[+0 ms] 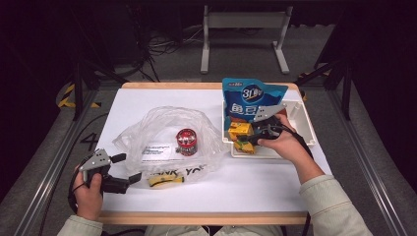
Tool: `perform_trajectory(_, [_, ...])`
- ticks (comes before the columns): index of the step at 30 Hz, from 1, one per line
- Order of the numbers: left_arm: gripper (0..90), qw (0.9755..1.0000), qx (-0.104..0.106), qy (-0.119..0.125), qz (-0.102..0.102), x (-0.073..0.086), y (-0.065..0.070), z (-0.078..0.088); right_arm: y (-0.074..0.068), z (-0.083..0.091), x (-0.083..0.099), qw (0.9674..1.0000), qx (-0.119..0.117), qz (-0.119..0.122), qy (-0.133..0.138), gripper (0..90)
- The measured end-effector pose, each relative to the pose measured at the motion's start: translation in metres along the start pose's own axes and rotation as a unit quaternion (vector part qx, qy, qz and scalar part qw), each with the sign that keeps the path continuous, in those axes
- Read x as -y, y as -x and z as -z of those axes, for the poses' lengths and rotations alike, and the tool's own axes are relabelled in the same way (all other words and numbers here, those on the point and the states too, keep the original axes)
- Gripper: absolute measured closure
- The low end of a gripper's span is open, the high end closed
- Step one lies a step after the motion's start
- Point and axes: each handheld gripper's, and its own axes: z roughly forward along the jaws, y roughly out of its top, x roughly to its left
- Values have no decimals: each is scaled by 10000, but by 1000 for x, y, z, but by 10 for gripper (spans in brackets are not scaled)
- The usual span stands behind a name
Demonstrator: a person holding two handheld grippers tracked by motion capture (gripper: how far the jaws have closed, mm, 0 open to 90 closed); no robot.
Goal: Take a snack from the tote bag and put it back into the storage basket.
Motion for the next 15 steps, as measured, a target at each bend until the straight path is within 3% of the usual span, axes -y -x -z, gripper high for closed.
perform_trajectory(15, [33, 10000, 2, -9, -12, 0, 0, 0, 0, 9, 6, 10000, -3, -53, -44, 518])
